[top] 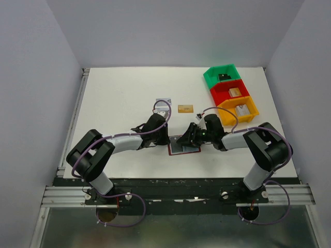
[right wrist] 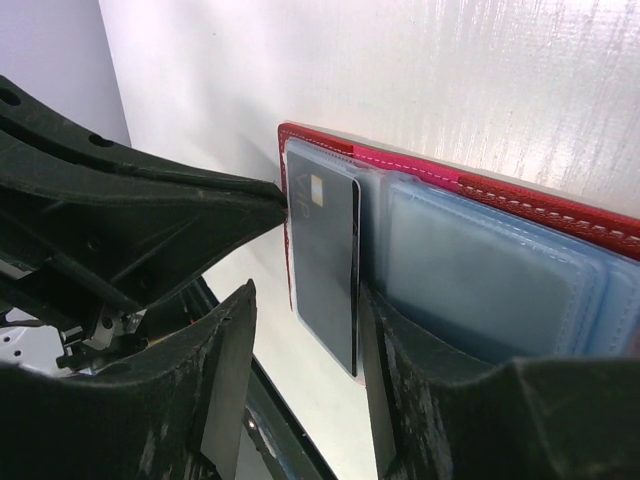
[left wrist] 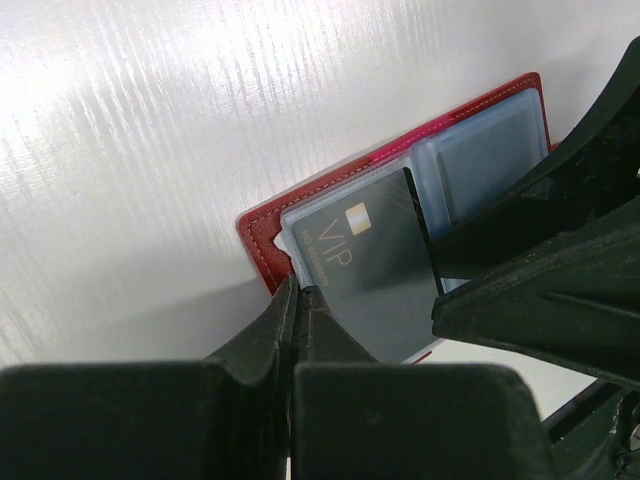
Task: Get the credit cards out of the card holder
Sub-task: Remove the credit card from the card holder.
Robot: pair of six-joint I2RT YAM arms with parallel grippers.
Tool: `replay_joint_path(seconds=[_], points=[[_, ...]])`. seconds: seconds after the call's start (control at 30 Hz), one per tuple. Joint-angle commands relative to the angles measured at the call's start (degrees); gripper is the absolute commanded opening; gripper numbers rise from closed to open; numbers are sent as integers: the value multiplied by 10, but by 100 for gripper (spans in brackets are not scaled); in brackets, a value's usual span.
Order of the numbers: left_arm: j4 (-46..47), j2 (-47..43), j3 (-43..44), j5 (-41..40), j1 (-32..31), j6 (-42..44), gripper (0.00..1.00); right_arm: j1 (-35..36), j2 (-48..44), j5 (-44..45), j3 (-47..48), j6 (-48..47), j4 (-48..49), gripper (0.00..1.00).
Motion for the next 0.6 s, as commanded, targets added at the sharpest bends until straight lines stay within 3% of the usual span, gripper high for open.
replay_joint_path(seconds=[0.0,0.13,0.33,0.43,0.57], points=[[-19,-23,-7,-20,0,2,2,-2,13,-10,2,-1,21,52],[-17,-31,-8,-21,0,5,4,-2,20,-24,8,-8,20,51],[-20,-44,-3,-23,0,11,17,-2,24,-31,12,-15,17,51],[-31,-45,2,-26,0,13,17,-2,26,-32,17,-16,12,51],[-33,-40,3,-31,-1,13,7,-2,26,-32,19,-18,9,52]])
